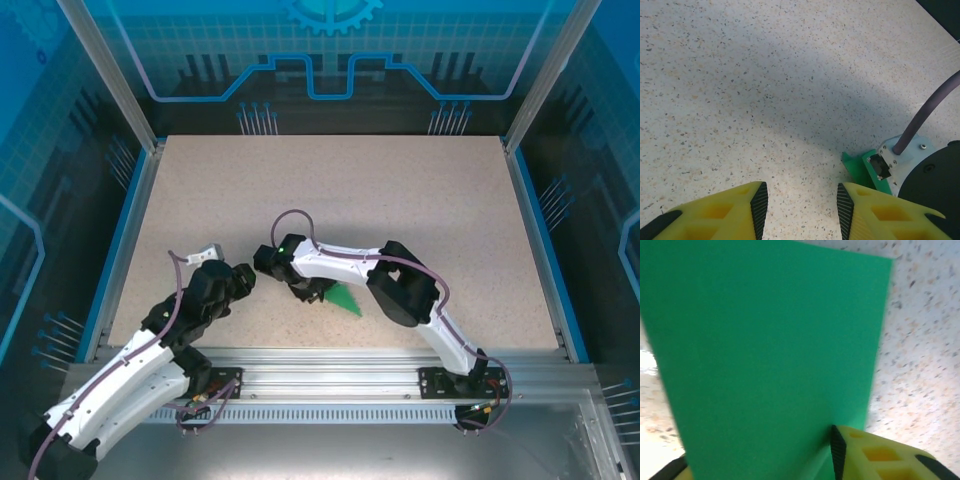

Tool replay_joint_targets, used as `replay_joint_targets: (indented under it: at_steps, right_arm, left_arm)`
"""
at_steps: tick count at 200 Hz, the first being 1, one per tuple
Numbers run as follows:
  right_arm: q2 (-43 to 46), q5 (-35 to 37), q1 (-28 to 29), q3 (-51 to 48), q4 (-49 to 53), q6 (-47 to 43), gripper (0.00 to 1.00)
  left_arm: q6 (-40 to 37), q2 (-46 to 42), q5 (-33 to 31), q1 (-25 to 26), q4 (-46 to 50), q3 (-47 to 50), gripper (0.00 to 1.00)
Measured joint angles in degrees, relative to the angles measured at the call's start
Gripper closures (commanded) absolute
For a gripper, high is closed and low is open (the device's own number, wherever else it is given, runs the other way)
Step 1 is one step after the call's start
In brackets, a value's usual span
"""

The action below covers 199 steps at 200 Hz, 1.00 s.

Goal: Fold a paper plane with a square sheet of paper (pick it up from the middle)
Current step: Turn over the paper at the center of the table.

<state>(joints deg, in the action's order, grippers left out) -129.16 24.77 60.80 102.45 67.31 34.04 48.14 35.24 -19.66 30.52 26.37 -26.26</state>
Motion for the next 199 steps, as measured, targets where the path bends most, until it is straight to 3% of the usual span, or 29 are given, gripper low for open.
replay_joint_targets:
  at_steps: [43,86,103,124,149,199]
  right_arm:
    - [9.5,-7.0,-1.0,-8.4,-7.4,-1.8,0.24]
    - [28.0,-13.7,-5.1,-21.2,-16.6,-3.7,0.21]
    - [35.0,-18.0,-8.5,-27.7,-20.6,-4.5,0.29]
    - [41.2,-25.2,-13.4,-36.1,-25.7,-5.8,0.58]
    - [43.8,-33.3,-16.9,-43.4,-30.1,-7.0,0.75]
    - [40.7,-42.6,-16.9,-46.5,-36.9,-7.3,0.84]
  left_arm:
    - [0.0,0.9,1.1,0.0,-0.1,0.2,0.53]
    - [-0.2,4.9,5.5,0.0,-2.6,0.2,0.52]
    - [-0.7,7.9,8.4,0.0,-4.4,0.2,0.52]
    - [-1.6,12.6,13.0,0.0,-7.2,0.2,0.51]
    - [-1.7,18.8,19.5,0.0,-11.0,0.1,0.51]
    - [-1.5,28.7,26.8,0.7,-15.7,-0.8,0.51]
